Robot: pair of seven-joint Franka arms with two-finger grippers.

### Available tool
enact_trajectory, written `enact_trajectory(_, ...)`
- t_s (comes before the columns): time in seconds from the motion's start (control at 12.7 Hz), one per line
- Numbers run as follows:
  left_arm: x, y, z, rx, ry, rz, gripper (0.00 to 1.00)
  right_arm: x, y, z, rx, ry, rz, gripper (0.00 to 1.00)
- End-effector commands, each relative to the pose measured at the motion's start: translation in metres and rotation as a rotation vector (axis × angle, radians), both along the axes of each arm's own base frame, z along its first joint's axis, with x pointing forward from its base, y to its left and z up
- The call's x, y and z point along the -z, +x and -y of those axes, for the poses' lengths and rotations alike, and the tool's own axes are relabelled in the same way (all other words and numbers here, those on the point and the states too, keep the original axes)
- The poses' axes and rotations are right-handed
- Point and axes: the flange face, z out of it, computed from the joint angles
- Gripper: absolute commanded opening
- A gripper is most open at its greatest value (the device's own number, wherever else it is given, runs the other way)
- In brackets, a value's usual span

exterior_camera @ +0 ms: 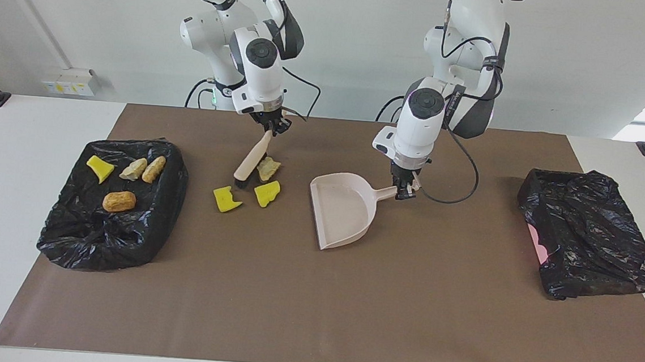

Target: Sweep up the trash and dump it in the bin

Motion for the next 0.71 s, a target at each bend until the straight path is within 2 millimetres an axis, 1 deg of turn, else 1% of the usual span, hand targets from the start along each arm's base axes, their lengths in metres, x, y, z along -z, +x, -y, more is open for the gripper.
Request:
enact_trajectory(0.0,0.003,-0.017,-0.012,0.017,0.013,0.013,0.00,-0.008,0.050,-0.019,0.022,0.008,-0.025,0.00)
enact_trajectory(0.08,0.003,-0.018,-0.011,0.015,0.012,0.015,0.00,-0.013,0.061,-0.024,0.024,0.011,-0.022,0.00)
enact_trajectory(0.16,0.004,-0.018,-0.012,0.009,0.013,0.012,0.00,-0.008,0.068,-0.035,0.016,0.013,-0.032,0.00)
enact_trajectory(0.24,0.005,-0.019,-0.014,0.000,0.017,0.006,0.00,-0.005,0.075,-0.039,0.008,0.027,-0.039,0.00)
enact_trajectory(0.31,0.006,-0.018,-0.016,-0.010,0.012,0.006,0.00,-0.006,0.081,-0.046,-0.025,0.045,-0.038,0.00)
enact_trajectory(0.47,0.009,-0.020,-0.017,-0.021,0.010,0.001,0.00,-0.012,0.085,-0.069,-0.060,0.099,-0.038,0.00)
enact_trajectory(0.63,0.010,-0.023,-0.019,-0.040,0.009,-0.005,0.00,-0.027,0.090,-0.070,-0.059,0.107,-0.047,0.00)
